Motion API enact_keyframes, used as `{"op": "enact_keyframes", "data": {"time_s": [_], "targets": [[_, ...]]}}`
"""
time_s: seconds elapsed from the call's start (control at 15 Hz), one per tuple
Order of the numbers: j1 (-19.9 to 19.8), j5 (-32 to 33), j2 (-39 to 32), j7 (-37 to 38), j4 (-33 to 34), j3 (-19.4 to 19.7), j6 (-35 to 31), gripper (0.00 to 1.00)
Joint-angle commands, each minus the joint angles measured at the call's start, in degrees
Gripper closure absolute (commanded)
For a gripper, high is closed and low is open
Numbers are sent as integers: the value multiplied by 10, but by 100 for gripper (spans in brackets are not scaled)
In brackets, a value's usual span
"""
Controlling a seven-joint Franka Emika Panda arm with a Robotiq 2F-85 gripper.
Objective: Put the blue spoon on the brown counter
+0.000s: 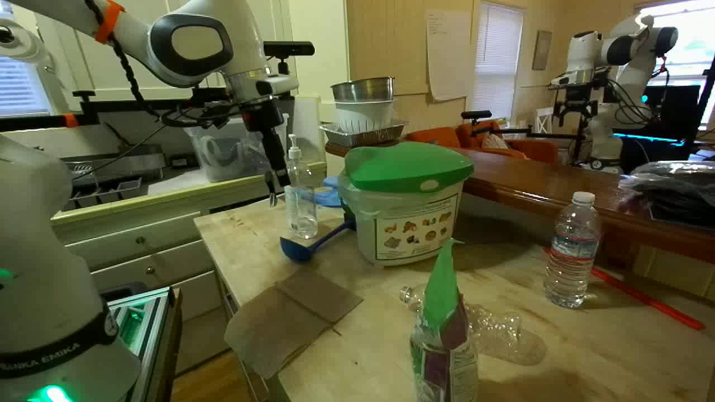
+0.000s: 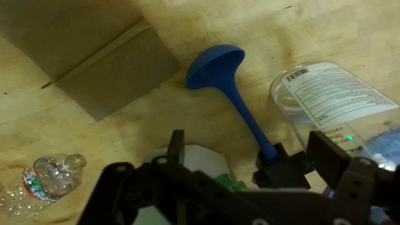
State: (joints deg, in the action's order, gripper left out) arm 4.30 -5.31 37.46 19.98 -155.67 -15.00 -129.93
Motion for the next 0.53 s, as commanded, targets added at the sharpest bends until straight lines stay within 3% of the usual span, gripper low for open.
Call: {"op": "enact_keyframes", "data": {"time_s": [0.0,0.4,0.47], "targets": [[5,5,-1,3,1,6,2,0],[5,5,-1,3,1,6,2,0],[0,-4,-10,16,-6,7,-37,0]]}}
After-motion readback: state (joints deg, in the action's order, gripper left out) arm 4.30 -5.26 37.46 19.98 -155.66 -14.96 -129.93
